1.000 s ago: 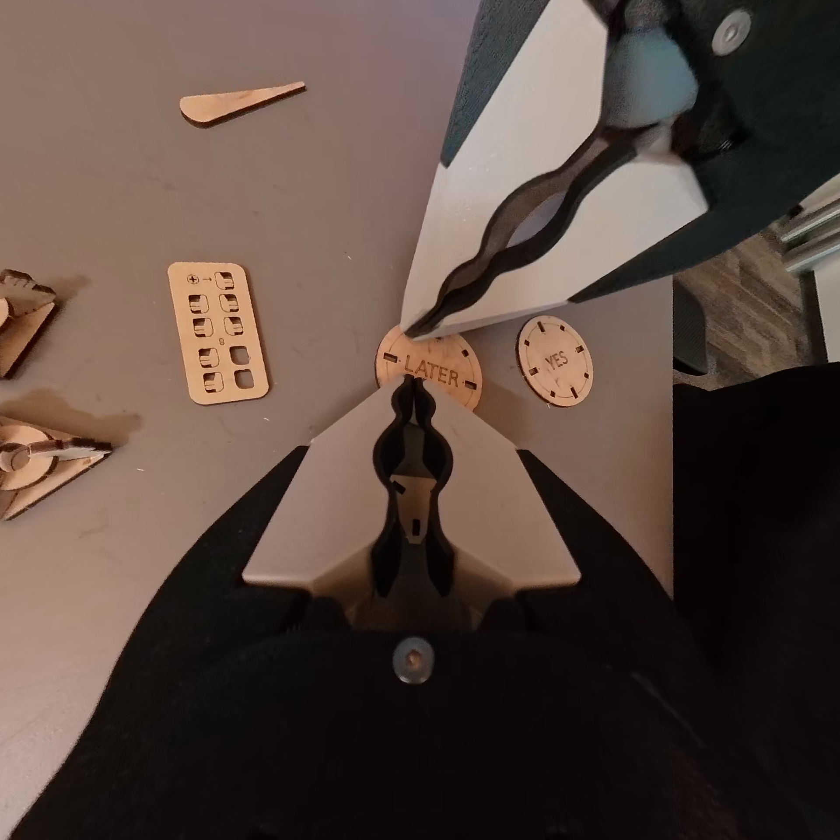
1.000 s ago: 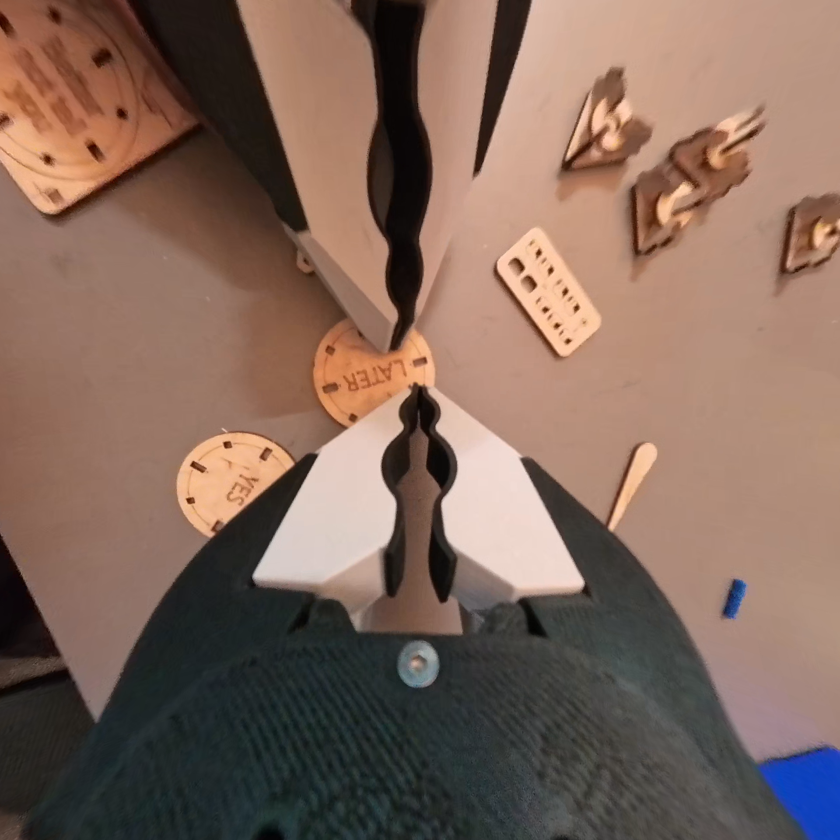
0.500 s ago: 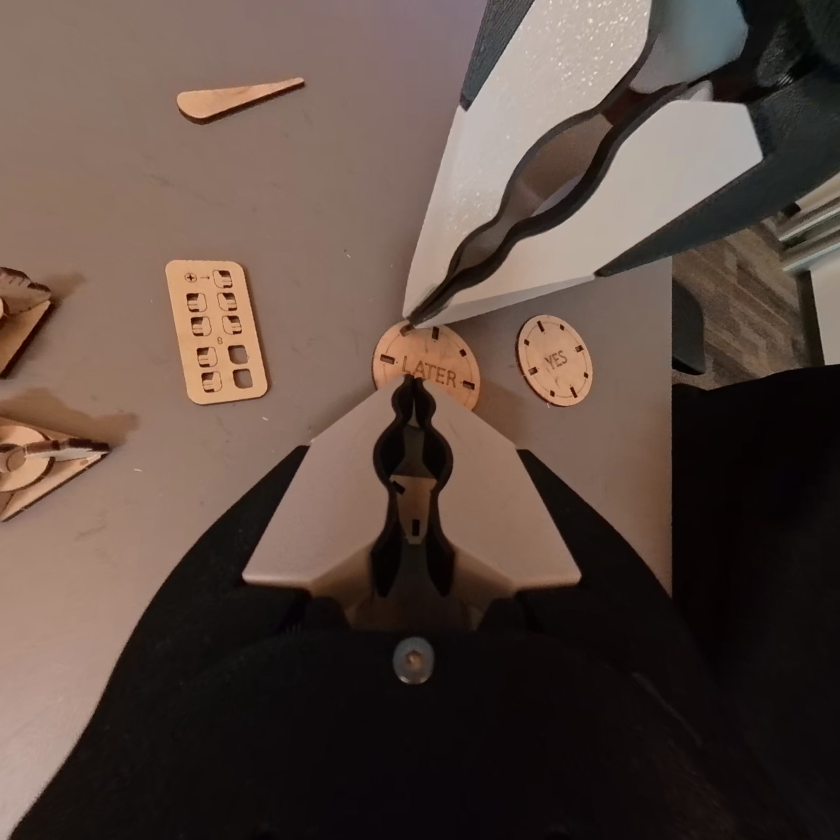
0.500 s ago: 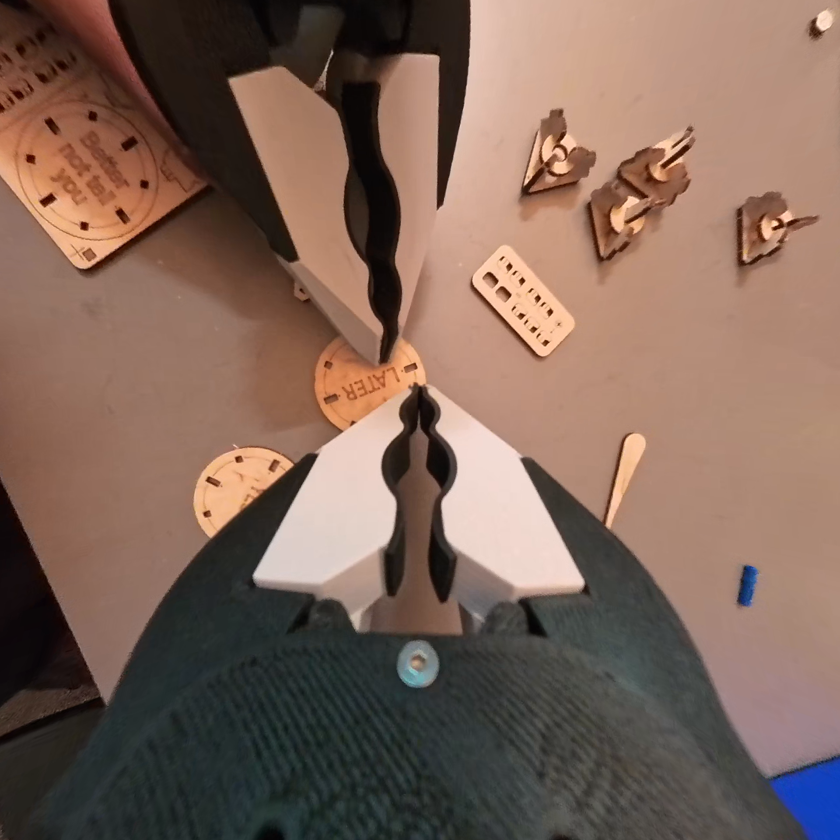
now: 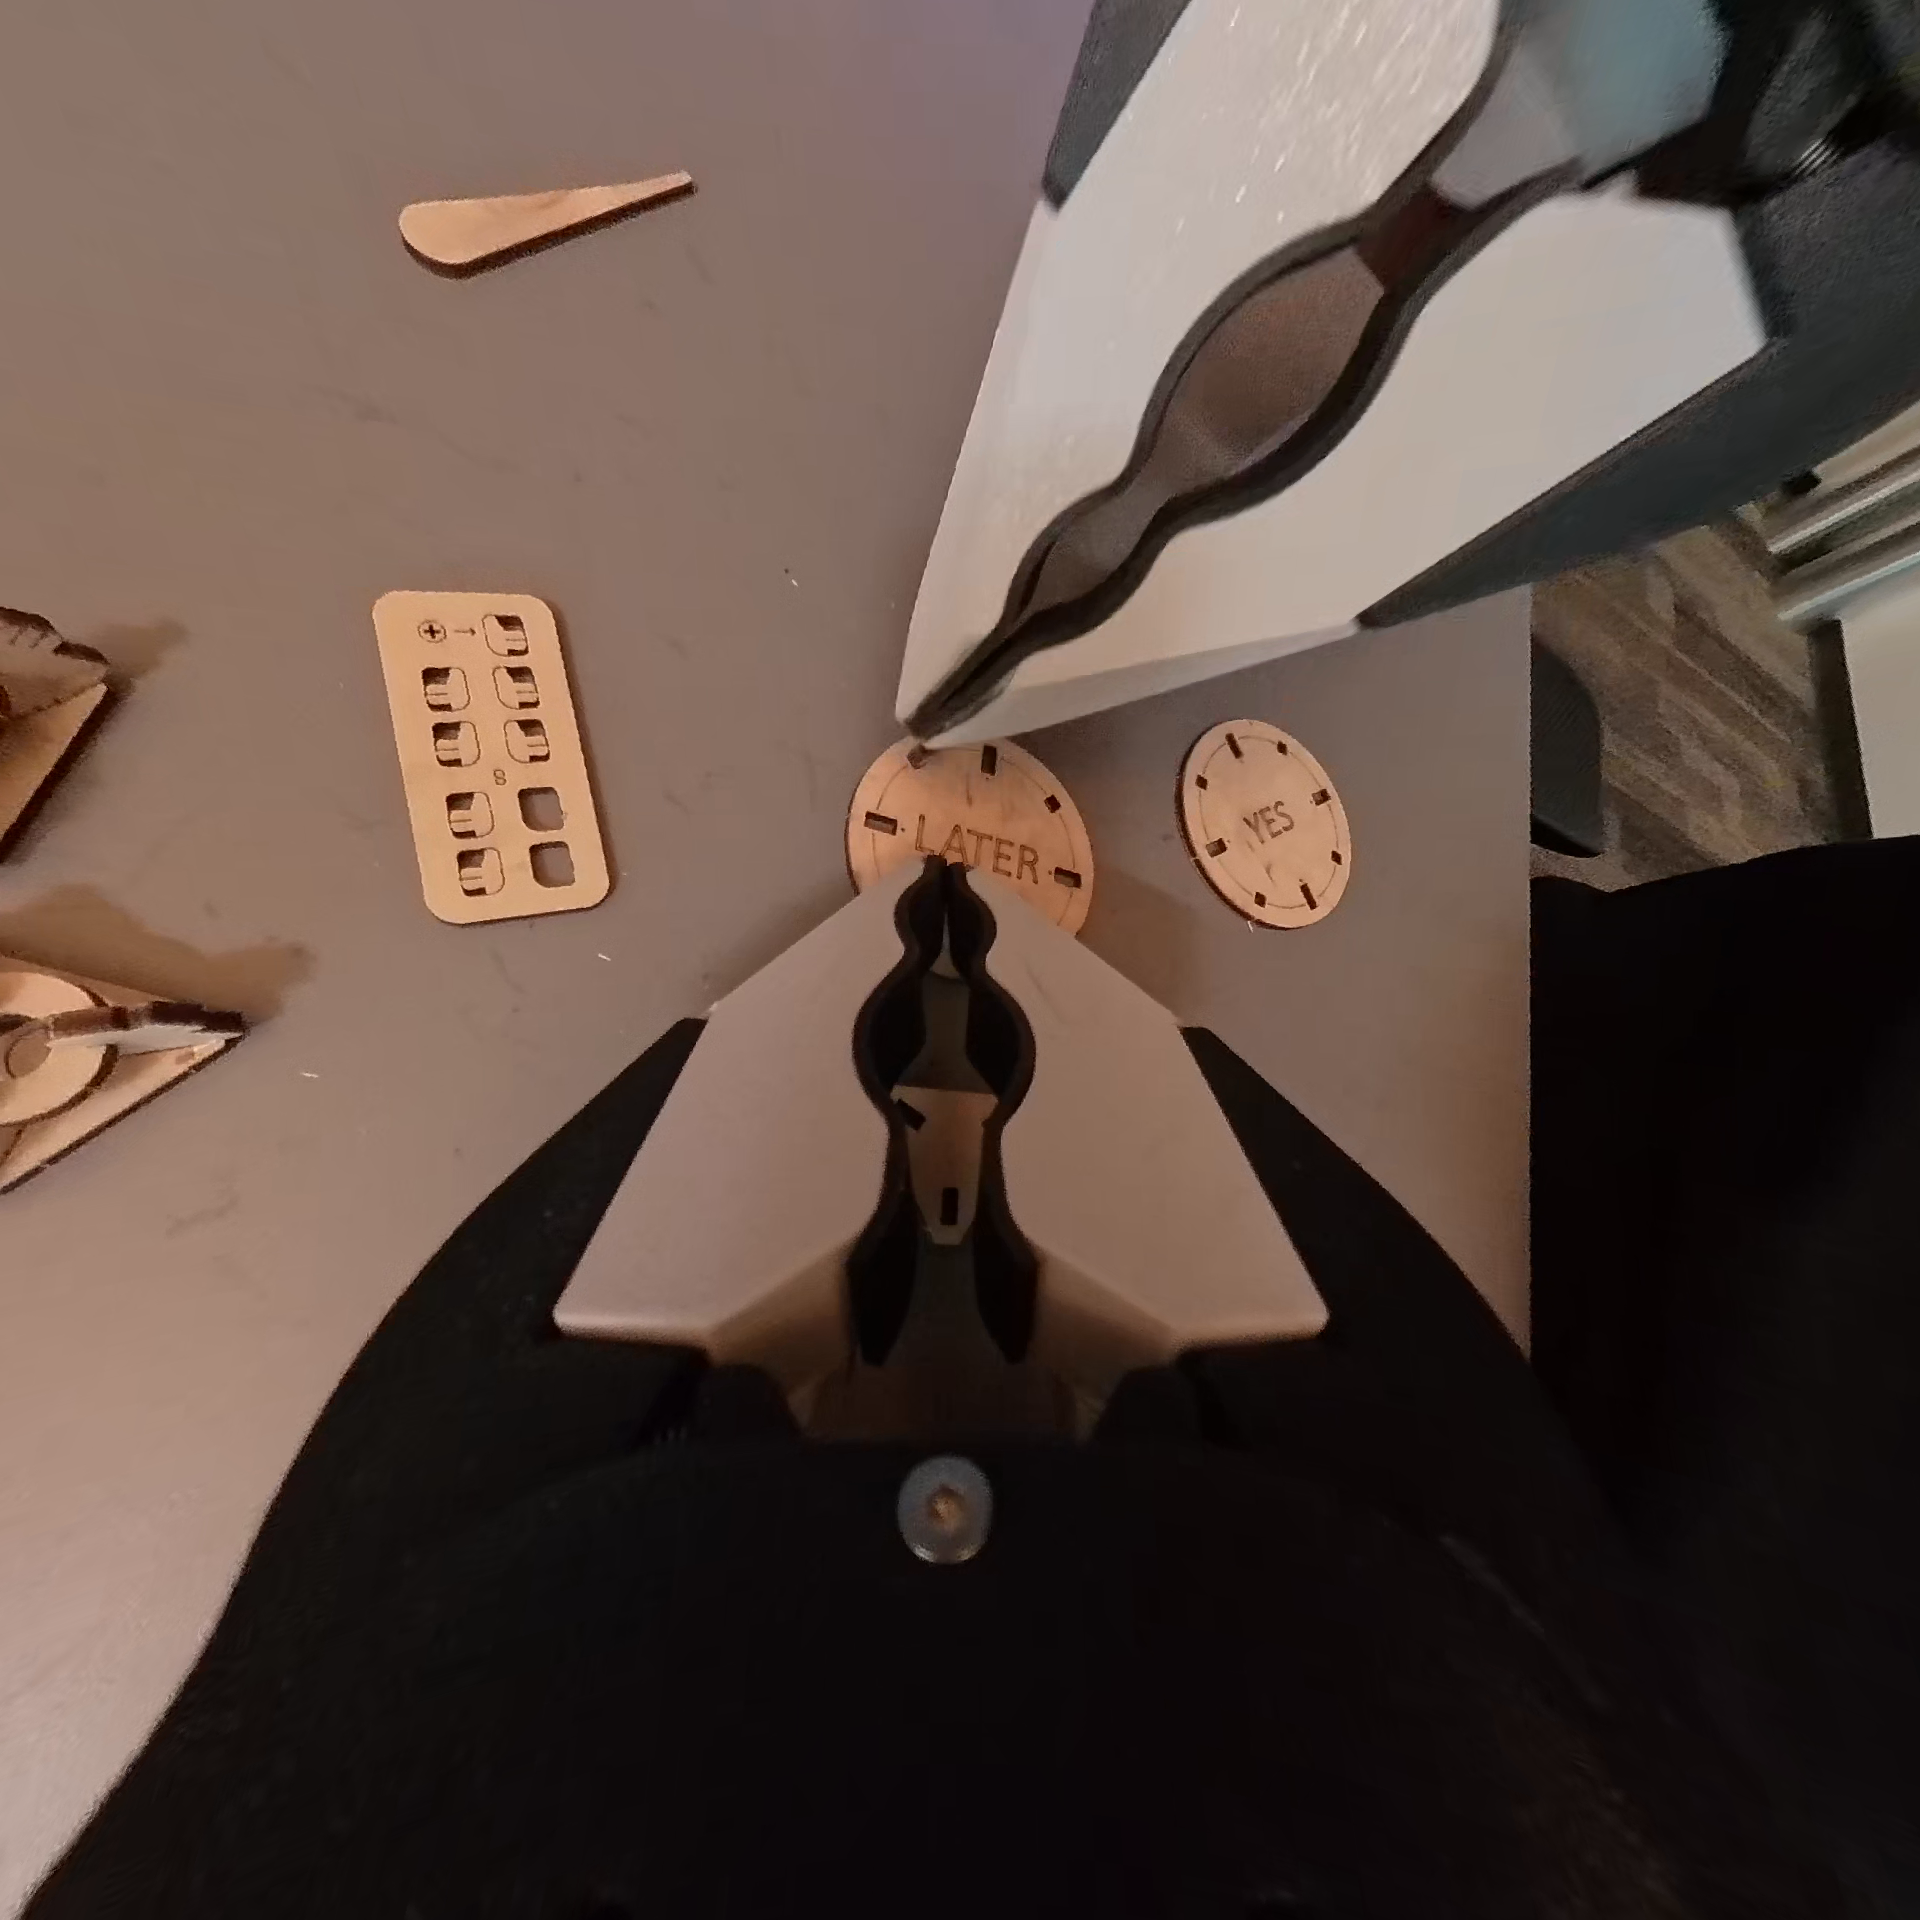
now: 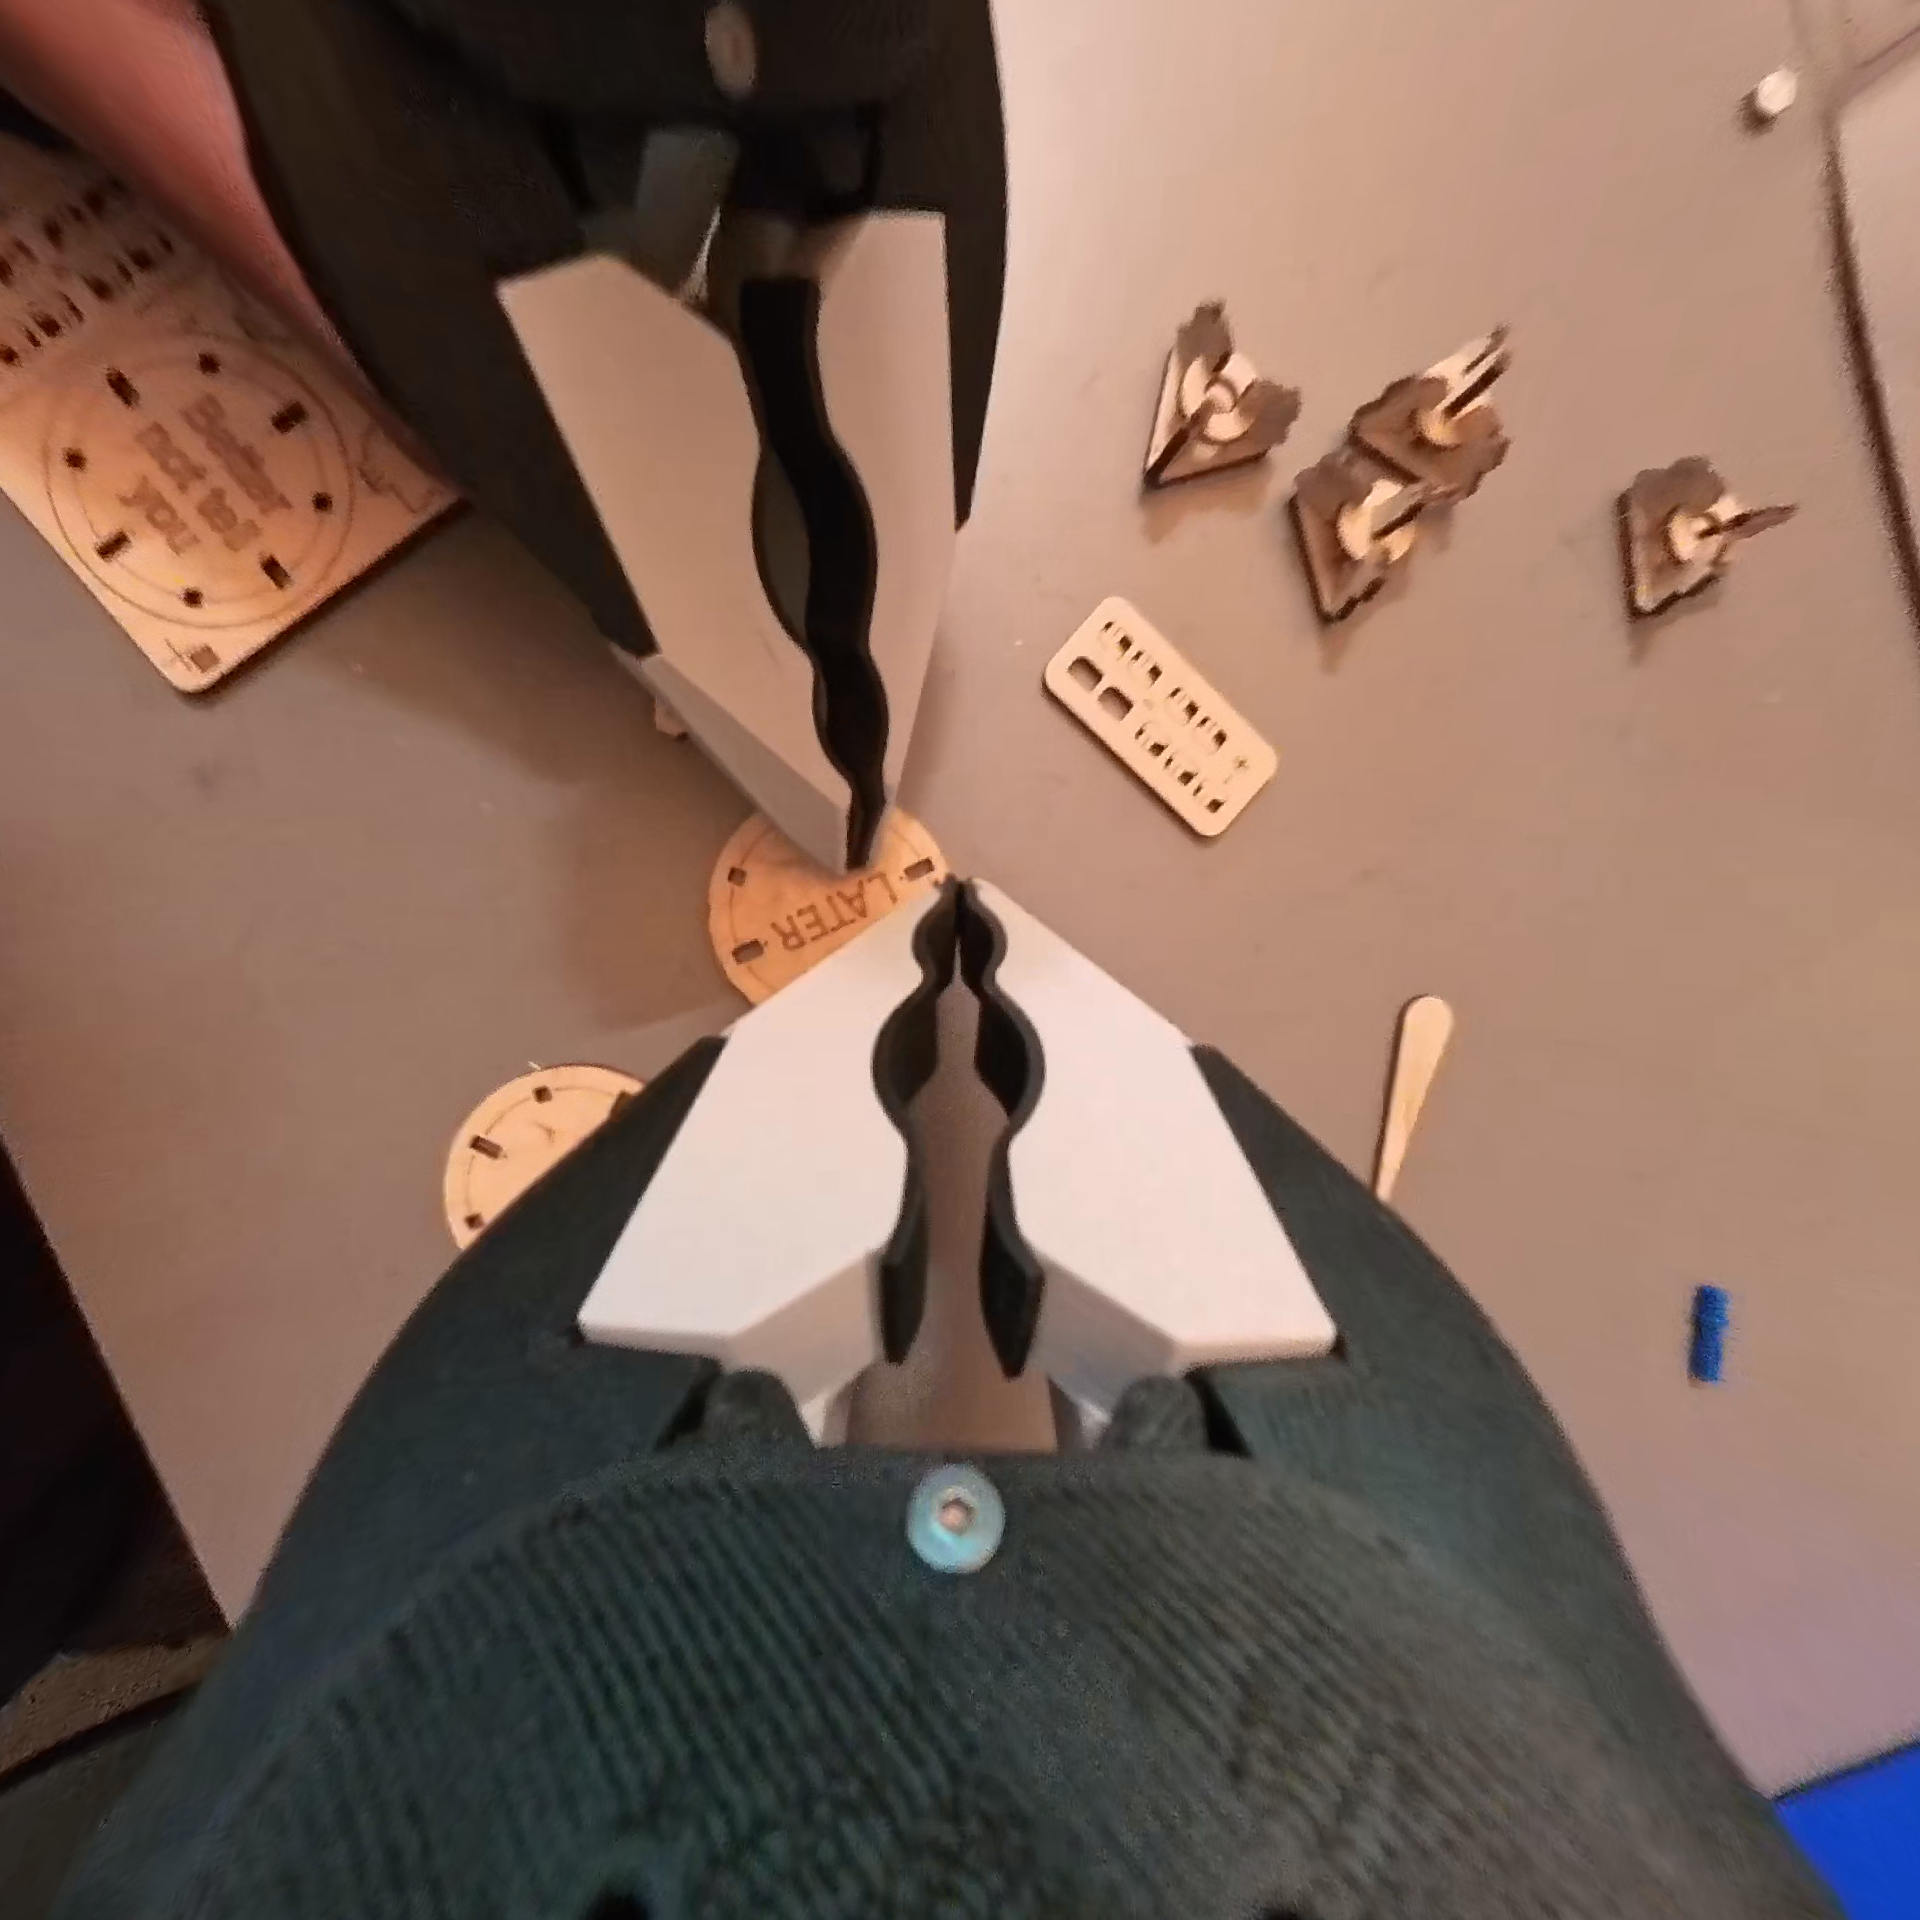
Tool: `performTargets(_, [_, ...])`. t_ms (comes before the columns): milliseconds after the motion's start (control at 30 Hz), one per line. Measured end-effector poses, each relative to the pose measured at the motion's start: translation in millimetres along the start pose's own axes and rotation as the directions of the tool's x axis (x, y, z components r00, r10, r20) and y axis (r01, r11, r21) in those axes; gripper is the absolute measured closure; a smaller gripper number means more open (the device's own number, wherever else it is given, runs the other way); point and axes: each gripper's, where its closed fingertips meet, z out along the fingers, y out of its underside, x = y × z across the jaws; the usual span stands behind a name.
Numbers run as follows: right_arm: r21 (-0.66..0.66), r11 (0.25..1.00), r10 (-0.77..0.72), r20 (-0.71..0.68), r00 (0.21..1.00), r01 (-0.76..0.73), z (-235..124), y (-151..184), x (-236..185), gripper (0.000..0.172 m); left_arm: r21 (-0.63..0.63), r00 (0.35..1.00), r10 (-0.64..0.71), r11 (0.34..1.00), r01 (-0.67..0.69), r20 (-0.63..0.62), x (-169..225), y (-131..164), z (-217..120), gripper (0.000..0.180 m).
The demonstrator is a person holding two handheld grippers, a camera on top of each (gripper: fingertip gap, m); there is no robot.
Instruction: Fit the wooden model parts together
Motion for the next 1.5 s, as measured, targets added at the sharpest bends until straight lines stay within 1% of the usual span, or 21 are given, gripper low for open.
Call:
performTargets(67, [-0.015, 1.0, 0.012, 0.003, 1.0, -0.012, 1, 3, 0, 0.172, 0.0, 1.0, 0.002, 1.0, -0.002, 0.002, 0, 0, 0, 0.18])
performTargets(167, [-0.087, 0.996, -0.006, -0.001, 1.0, 0.006, 14, 23, 1, 0.172, -0.002, 1.0, 0.003, 1.0, -0.003, 0.004, 0, 0, 0, 0.18])
performTargets(333, [0.037, 0.999, 0.032, -0.013, 0.999, -0.031, -3, 0, 2, 0.172, -0.002, 1.0, -0.002, 1.0, 0.002, -0.002, 0, 0, 0, 0.18])
performTargets(433, [-0.038, 0.999, 0.023, 0.008, 1.0, -0.023, 10, 16, -5, 0.172, -0.002, 1.0, 0.0, 1.0, 0.0, 0.0, 0, 0, 0, 0.18])
performTargets(600, [0.067, 0.995, 0.075, -0.003, 0.997, -0.075, -5, 1, 1, 0.172, -0.002, 1.0, -0.006, 1.0, 0.006, -0.005, 0, 0, 0, 0.18])
performTargets(700, [0.085, 0.994, 0.065, -0.012, 0.998, -0.064, 2, 0, -2, 0.172, -0.002, 1.0, -0.003, 1.0, 0.003, -0.003, 0, 0, 0, 0.18])
performTargets(733, [0.165, 0.984, 0.071, -0.039, 0.997, -0.064, 0, -10, 3, 0.172, -0.002, 1.0, -0.002, 1.0, 0.002, -0.001, 0, 0, 0, 0.18])
performTargets(767, [0.307, 0.949, 0.091, -0.063, 0.994, -0.067, -8, -29, 10, 0.172, -0.002, 1.0, -0.001, 1.0, 0.001, -0.001, 0, 0, 0, 0.18])
performTargets(800, [0.479, 0.875, 0.119, -0.085, 0.989, -0.064, -23, -50, 18, 0.172, -0.002, 1.0, -0.001, 1.0, 0.001, -0.001, 0, 0, 0, 0.18])
performTargets(833, [0.634, 0.771, 0.164, -0.096, 0.982, -0.067, -41, -69, 28, 0.172, -0.002, 1.0, -0.001, 1.0, 0.001, -0.001, 0, 0, 0, 0.18])
performTargets(867, [0.747, 0.66, 0.202, -0.068, 0.977, -0.085, -57, -84, 34, 0.172, -0.002, 1.0, -0.002, 1.0, 0.002, -0.002, 0, 0, 0, 0.18])
performTargets(900, [0.821, 0.557, 0.226, -0.008, 0.974, -0.123, -67, -94, 37, 0.172, -0.002, 1.0, -0.004, 1.0, 0.004, -0.003, 0, 0, 0, 0.18])
performTargets(1000, [0.907, 0.29, 0.311, 0.212, 0.926, -0.305, -73, -105, 55, 0.172, -0.001, 1.0, -0.013, 1.0, 0.013, -0.011, 0, 0, 0, 0.18])
performTargets(1033, [0.907, 0.23, 0.302, 0.278, 0.912, -0.353, -73, -106, 58, 0.172, -0.001, 1.0, -0.016, 1.0, 0.016, -0.013, 0, 0, 0, 0.18])
performTargets(1067, [0.896, 0.188, 0.351, 0.321, 0.88, -0.402, -70, -104, 68, 0.172, 0.0, 1.0, -0.018, 1.0, 0.018, -0.014, 0, 0, 0, 0.18])
performTargets(1100, [0.899, 0.159, 0.36, 0.333, 0.872, -0.409, -71, -105, 71, 0.172, 0.0, 1.0, -0.019, 1.0, 0.019, -0.015, 0, 0, 0, 0.18])
performTargets(1133, [0.907, 0.154, 0.351, 0.321, 0.88, -0.392, -73, -109, 70, 0.172, 0.0, 1.0, -0.02, 1.0, 0.02, -0.016, 0, 0, 0, 0.18])
performTargets(1233, [0.946, 0.171, 0.336, 0.205, 0.919, -0.274, -73, -121, 63, 0.172, 0.001, 1.0, -0.022, 1.0, 0.022, -0.016, 0, 0, 0, 0.18])
performTargets(1333, [0.973, 0.139, 0.364, 0.125, 0.923, -0.187, -74, -124, 61, 0.172, 0.001, 0.999, -0.025, 1.0, 0.026, -0.02, 0, 0, 0, 0.18])
performTargets(1433, [0.961, 0.178, 0.411, 0.122, 0.903, -0.211, -66, -122, 67, 0.172, 0.001, 0.999, -0.035, 0.999, 0.035, -0.029, 0, 0, -1, 0.18])
performTargets(1500, [0.963, 0.178, 0.441, 0.107, 0.891, -0.204, -68, -119, 70, 0.172, 0.001, 0.999, -0.036, 0.999, 0.036, -0.03, 0, 0, 0, 0.18])
